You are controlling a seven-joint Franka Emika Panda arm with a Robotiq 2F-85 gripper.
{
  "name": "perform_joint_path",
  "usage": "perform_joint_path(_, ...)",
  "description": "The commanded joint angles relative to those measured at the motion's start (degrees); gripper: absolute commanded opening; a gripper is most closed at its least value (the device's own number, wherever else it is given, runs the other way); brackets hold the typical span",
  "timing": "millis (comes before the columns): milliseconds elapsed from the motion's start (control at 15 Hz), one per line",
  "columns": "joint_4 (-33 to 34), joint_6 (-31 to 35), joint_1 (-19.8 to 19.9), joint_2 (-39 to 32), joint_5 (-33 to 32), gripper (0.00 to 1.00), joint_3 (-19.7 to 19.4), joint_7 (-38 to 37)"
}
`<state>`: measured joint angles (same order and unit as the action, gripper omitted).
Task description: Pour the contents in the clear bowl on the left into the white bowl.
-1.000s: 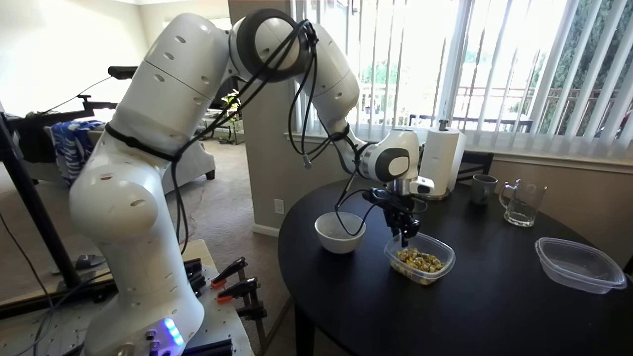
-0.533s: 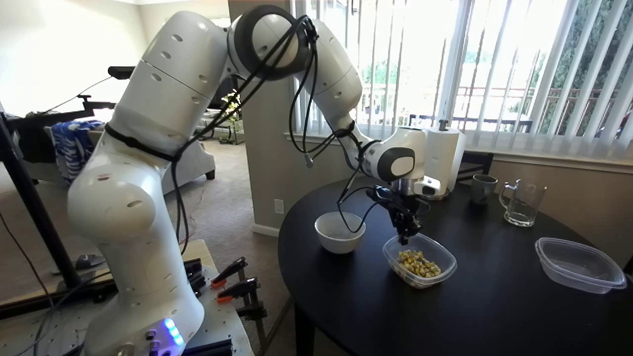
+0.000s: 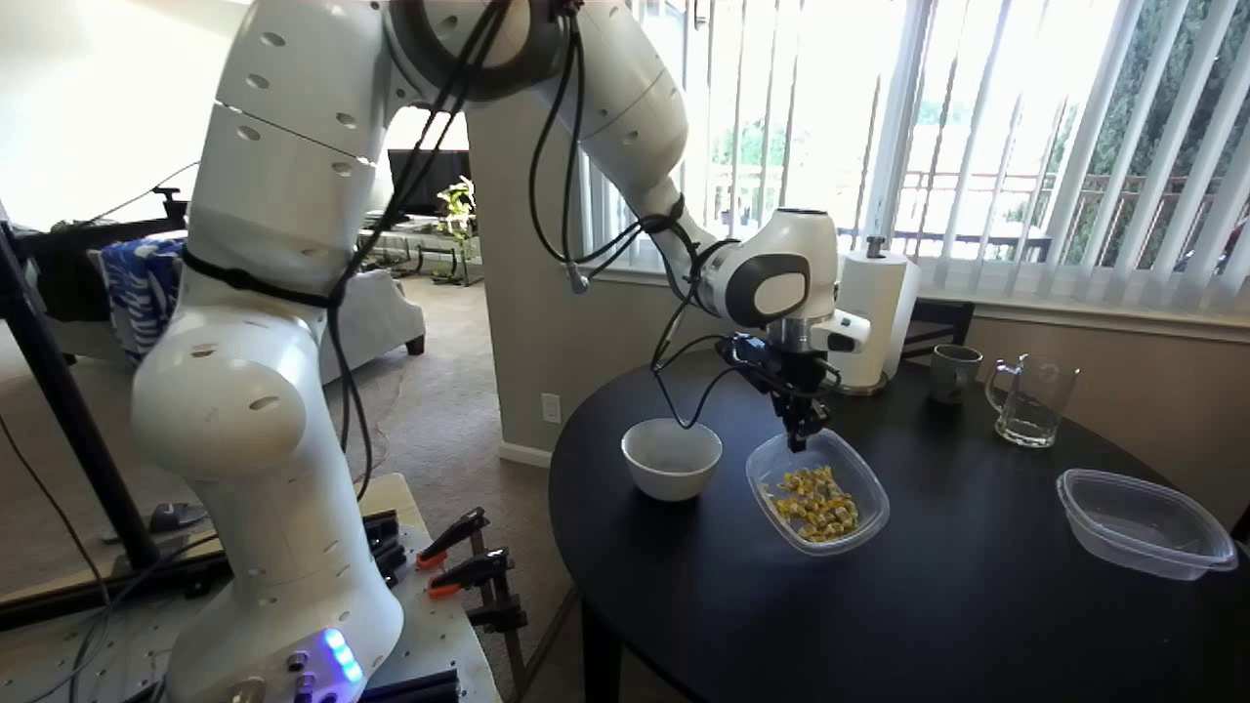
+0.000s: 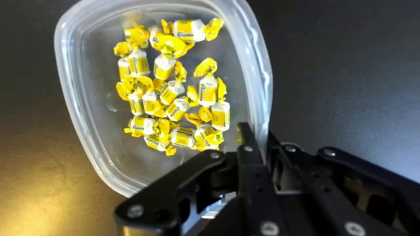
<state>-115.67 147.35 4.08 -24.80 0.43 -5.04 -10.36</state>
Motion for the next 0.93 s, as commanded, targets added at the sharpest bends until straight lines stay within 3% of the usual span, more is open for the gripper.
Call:
perform_joint_path(0,-12.3,2.4,-1.8,11.9,0.6,0.06,-0.4,-2.2)
perform_joint_path(467,-24.1,1.1,-4.4,27.5,4.6,0.06,4.3,-0.5)
perform_joint_path(867,-25.6,-2.5,-9.4,33.5,24.8,0.06,7.2,5.6)
